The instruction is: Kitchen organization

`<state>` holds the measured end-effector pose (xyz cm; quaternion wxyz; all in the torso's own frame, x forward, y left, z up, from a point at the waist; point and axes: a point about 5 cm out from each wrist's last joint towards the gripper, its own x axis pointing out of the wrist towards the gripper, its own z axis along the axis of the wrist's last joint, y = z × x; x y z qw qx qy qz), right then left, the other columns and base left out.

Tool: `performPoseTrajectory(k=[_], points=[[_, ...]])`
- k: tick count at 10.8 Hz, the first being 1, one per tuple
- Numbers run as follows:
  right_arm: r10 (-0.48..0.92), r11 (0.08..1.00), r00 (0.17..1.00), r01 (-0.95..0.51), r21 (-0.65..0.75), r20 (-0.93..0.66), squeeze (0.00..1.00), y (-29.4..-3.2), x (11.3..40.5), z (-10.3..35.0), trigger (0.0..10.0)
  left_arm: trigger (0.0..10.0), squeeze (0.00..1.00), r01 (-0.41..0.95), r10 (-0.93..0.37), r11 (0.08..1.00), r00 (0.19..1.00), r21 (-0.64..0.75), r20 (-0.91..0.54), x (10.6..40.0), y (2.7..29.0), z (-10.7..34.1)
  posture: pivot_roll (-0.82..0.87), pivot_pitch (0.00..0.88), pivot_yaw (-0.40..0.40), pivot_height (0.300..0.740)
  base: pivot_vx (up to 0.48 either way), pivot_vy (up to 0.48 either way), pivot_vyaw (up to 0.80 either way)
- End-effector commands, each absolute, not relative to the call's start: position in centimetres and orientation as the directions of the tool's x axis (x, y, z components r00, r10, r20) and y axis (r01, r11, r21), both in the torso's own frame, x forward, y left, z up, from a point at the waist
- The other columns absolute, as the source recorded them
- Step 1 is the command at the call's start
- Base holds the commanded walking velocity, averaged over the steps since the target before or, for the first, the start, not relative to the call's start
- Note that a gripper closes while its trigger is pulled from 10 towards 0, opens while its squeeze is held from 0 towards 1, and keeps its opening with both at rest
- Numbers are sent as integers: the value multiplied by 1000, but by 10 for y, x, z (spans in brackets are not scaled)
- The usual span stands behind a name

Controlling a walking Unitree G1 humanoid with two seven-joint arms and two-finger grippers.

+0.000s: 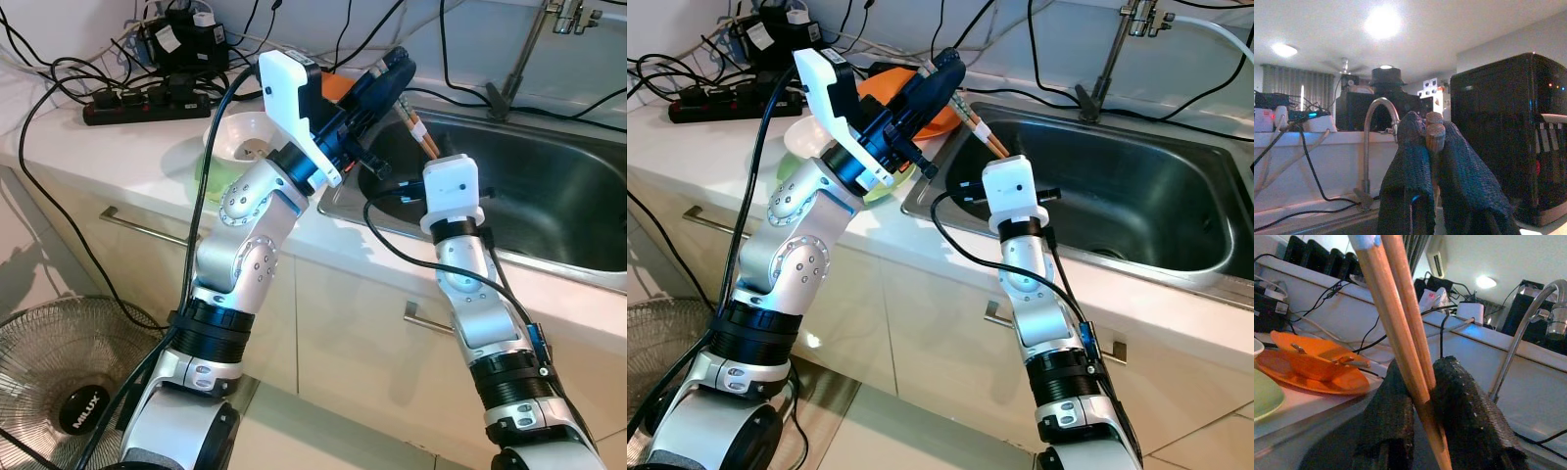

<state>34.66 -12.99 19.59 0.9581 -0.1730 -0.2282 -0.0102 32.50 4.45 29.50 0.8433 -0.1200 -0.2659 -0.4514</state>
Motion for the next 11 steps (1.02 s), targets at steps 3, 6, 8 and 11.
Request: performPoseTrajectory(k=[3, 6, 8, 11], points=[[69, 947, 880, 90, -308, 470, 0, -125, 346, 206, 0, 10000, 1000, 782, -670, 622, 508, 37, 541, 332, 45, 295, 46, 13, 27, 740, 0, 0, 0], [58, 953, 886, 88, -290, 459, 0, -127, 346, 204, 0, 10000, 1000, 756, -642, 654, 537, 27, 548, 334, 49, 295, 48, 25, 23, 740, 0, 0, 0], [51, 956, 893, 86, -282, 448, 0, -128, 348, 203, 0, 10000, 1000, 741, -632, 671, 551, 29, 545, 335, 50, 295, 49, 27, 20, 740, 0, 0, 0], [-57, 976, 931, 128, -176, 360, 0, -148, 361, 200, 0, 10000, 0, 717, -624, 697, 607, -1, 491, 335, 52, 275, 46, 30, 18, 740, 0, 0, 0]])
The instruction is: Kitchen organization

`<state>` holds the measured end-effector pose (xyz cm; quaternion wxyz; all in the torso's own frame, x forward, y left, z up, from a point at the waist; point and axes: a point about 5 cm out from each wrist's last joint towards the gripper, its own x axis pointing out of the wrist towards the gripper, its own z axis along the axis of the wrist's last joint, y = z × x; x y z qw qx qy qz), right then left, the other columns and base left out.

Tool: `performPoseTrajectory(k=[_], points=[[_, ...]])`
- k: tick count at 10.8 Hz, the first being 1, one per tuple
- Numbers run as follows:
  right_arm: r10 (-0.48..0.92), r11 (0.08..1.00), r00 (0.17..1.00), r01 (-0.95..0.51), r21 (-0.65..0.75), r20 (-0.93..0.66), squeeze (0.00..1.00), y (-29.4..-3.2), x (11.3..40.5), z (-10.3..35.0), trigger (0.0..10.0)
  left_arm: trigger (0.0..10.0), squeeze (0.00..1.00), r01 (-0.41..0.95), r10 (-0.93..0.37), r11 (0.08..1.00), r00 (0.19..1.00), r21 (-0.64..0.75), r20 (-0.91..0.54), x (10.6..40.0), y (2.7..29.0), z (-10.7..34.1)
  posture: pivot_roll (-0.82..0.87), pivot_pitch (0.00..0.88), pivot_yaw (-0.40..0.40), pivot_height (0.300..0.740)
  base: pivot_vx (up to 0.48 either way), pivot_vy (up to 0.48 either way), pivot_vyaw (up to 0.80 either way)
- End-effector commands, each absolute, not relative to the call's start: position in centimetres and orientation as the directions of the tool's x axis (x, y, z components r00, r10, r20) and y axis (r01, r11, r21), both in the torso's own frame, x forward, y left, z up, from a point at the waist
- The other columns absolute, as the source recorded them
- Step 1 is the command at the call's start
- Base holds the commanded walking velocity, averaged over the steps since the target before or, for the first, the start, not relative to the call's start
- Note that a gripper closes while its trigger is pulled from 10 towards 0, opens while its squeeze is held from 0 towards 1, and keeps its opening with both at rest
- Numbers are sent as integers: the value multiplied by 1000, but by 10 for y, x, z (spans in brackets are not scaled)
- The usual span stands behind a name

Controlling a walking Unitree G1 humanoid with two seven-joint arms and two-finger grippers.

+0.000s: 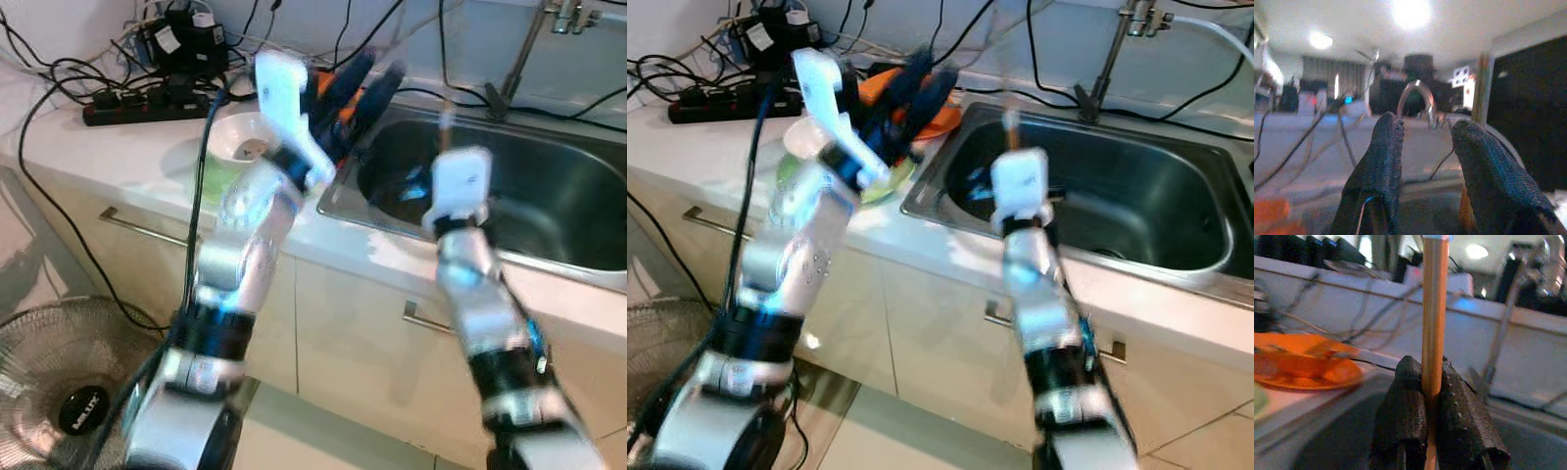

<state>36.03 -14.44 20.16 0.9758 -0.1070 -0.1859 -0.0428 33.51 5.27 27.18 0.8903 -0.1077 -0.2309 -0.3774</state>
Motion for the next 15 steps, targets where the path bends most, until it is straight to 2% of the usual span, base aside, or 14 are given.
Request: performPoseTrajectory(k=[1, 2, 5, 7, 11, 15], points=[[-75, 975, 939, 140, -173, 336, 0, -153, 366, 203, 0, 10000, 0, 713, -627, 701, 624, -14, 466, 333, 52, 267, 44, 33, 16, 740, 0, 0, 0], [-95, 970, 948, 157, -186, 302, 0, -160, 374, 205, 10000, 10000, 0, 719, -642, 695, 636, -27, 429, 331, 51, 256, 46, 34, 13, 740, 0, 0, 0], [-124, 976, 983, 145, -165, 134, 0, -174, 393, 195, 10000, 10000, 0, 732, -703, 681, 662, -23, 260, 321, 49, 217, 54, 37, 6, 740, 0, 0, 0], [-67, 977, 995, 79, -198, 68, 0, -165, 398, 186, 10000, 10000, 0, 748, -738, 663, 653, 3, 168, 316, 50, 204, 66, 44, -1, 740, 0, 0, 0], [-22, 983, 1000, 19, -184, -13, 0, -152, 401, 167, 10000, 10000, 0, 776, -769, 631, 626, 0, 132, 302, 48, 200, 98, 43, -12, 740, 0, 0, 0], [-25, 984, 997, 11, -177, -78, 0, -152, 396, 148, 10000, 10000, 0, 788, -784, 616, 615, -18, 83, 294, 49, 195, 113, 38, -8, 740, 0, 0, 0]])
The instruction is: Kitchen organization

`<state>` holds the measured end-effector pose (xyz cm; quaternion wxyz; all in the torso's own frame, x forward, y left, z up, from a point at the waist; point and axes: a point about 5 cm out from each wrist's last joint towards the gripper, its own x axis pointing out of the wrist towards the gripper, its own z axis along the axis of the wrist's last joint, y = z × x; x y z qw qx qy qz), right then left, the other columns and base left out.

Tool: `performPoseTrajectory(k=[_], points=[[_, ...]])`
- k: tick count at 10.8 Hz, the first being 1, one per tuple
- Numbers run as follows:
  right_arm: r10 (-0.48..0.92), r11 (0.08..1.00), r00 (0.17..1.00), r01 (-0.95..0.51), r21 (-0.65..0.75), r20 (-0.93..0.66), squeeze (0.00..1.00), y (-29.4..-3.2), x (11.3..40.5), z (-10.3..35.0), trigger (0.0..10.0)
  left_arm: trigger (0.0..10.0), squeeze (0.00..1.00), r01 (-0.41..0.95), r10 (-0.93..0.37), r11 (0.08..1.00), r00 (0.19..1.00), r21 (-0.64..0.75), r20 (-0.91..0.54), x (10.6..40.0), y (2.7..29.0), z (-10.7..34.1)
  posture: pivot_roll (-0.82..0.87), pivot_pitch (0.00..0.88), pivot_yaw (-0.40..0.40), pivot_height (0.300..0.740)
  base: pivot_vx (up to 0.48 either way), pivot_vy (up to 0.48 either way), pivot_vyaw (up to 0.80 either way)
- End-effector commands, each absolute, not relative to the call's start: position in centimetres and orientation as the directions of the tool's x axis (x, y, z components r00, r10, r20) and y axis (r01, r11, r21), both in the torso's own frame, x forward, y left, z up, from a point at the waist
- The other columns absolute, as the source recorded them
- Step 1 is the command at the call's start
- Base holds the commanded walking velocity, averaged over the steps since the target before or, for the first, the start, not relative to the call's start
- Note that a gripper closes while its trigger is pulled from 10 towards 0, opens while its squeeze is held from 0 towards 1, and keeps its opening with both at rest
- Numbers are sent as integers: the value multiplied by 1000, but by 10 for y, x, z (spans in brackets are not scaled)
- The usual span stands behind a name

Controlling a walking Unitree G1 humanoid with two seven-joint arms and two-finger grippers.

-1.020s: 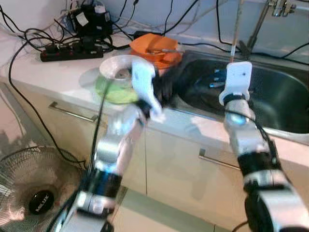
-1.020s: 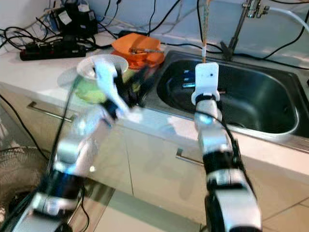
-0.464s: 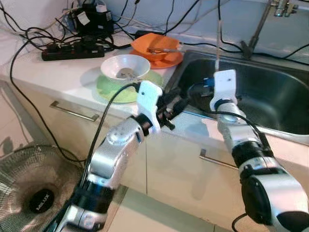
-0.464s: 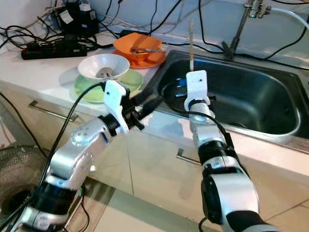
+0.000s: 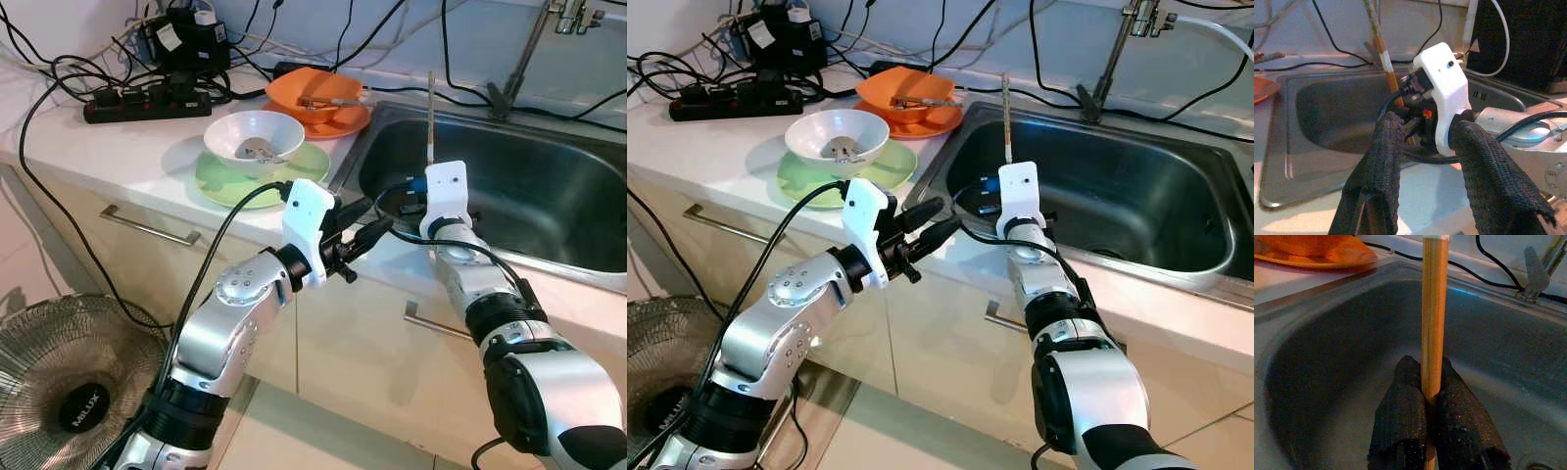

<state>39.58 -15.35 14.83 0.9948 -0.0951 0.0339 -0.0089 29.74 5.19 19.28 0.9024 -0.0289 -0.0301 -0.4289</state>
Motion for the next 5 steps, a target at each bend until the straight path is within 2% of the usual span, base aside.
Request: performPoseTrajectory(k=[1, 5], points=[[-27, 984, 996, 11, -178, -85, 0, -152, 396, 145, 10000, 10000, 0, 781, -779, 624, 623, -21, 65, 294, 51, 193, 113, 36, -5, 740, 0, 0, 0], [-37, 985, 995, 21, -174, -89, 0, -155, 395, 142, 10000, 10000, 0, 742, -742, 671, 671, -15, 14, 299, 59, 185, 113, 48, -5, 740, 0, 0, 0]])
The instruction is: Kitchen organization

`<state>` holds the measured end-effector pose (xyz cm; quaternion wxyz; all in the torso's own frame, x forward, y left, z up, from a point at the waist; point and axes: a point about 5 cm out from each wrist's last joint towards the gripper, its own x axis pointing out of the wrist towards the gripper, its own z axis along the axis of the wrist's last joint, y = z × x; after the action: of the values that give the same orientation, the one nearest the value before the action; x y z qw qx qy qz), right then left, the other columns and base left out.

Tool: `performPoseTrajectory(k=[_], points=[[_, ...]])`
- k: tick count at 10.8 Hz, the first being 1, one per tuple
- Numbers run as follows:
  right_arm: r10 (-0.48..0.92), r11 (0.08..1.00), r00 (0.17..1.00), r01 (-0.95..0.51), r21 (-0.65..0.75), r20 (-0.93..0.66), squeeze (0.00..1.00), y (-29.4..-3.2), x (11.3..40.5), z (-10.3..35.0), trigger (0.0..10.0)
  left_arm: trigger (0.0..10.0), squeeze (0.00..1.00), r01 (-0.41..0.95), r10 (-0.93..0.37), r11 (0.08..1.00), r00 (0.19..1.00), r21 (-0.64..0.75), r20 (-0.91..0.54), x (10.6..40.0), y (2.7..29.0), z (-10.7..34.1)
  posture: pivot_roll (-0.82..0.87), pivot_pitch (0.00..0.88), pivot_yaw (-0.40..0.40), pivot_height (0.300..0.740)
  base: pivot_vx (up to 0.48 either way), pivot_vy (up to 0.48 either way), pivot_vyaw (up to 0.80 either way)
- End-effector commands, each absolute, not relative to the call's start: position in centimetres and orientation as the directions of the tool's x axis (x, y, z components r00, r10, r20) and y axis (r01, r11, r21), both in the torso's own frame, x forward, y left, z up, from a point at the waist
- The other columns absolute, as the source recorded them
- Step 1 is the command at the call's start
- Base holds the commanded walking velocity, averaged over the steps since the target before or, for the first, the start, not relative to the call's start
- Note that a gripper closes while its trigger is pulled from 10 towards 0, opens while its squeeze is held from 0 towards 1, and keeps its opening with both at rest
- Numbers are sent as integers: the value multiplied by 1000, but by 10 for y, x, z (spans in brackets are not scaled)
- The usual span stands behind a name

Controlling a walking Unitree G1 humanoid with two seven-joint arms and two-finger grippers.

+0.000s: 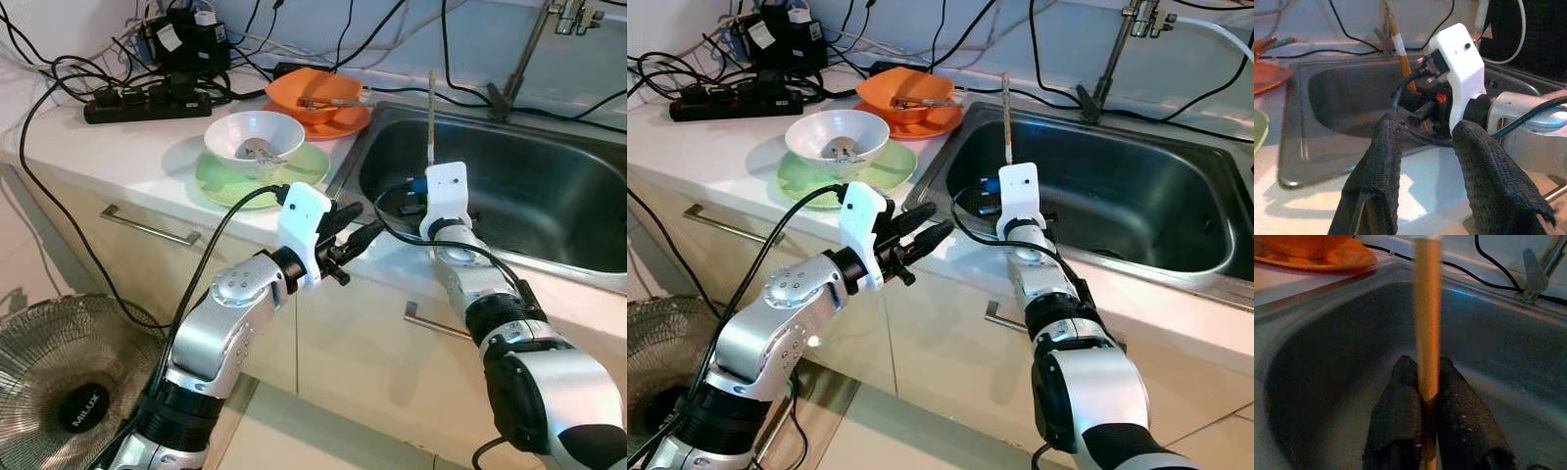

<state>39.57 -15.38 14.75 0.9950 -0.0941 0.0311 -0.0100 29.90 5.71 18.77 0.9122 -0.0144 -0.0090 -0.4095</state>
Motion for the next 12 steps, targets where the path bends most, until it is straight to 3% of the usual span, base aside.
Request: performPoseTrajectory(k=[1, 2, 3, 4, 6, 7, 8, 9, 10, 12], points=[[-36, 985, 995, 21, -171, -88, 875, -156, 395, 142, 10000, 10000, 0, 737, -737, 675, 675, -16, 11, 299, 60, 185, 116, 55, -8, 740, 0, 0, 0], [-34, 985, 996, 19, -172, -86, 1000, -155, 395, 143, 10000, 10000, 0, 731, -731, 682, 682, -17, 8, 299, 62, 186, 118, 61, -9, 740, 0, 0, 0], [-34, 985, 996, 19, -172, -84, 1000, -154, 395, 144, 10000, 10000, 0, 727, -727, 687, 687, -17, 6, 300, 63, 186, 119, 63, -9, 740, 0, 0, 0], [-34, 985, 996, 19, -174, -84, 0, -154, 396, 144, 10000, 10000, 0, 726, -726, 688, 688, -17, 4, 300, 63, 185, 119, 65, -9, 740, 0, 0, 0], [-35, 985, 996, 21, -173, -80, 0, -154, 396, 145, 10000, 10000, 0, 723, -723, 690, 691, -20, 2, 300, 63, 185, 117, 64, -9, 740, 0, 0, 0], [-32, 986, 996, 19, -168, -78, 906, -154, 396, 146, 10000, 10000, 0, 723, -723, 691, 691, -20, 2, 300, 63, 185, 116, 64, -9, 740, 0, 0, 0], [-38, 986, 996, 25, -167, -75, 792, -155, 396, 147, 10000, 10000, 0, 723, -723, 691, 691, -20, 2, 300, 63, 185, 115, 64, -7, 740, 0, 0, 0], [-41, 990, 998, 35, -138, -42, 0, -156, 397, 152, 10000, 10000, 0, 715, -715, 699, 699, -12, 11, 301, 64, 186, 114, 65, -8, 740, 0, 0, 0], [-28, 994, 999, 29, -107, 17, 0, -153, 398, 160, 10000, 10000, 0, 678, -679, 734, 733, 27, 41, 305, 67, 191, 115, 67, -7, 740, 0, 0, 0], [17, 1000, 966, -16, -5, 257, 0, -142, 398, 199, 10000, 10000, 0, 509, -552, 824, 820, 250, 149, 316, 78, 205, 106, 72, -3, 740, 0, 0, 0]])
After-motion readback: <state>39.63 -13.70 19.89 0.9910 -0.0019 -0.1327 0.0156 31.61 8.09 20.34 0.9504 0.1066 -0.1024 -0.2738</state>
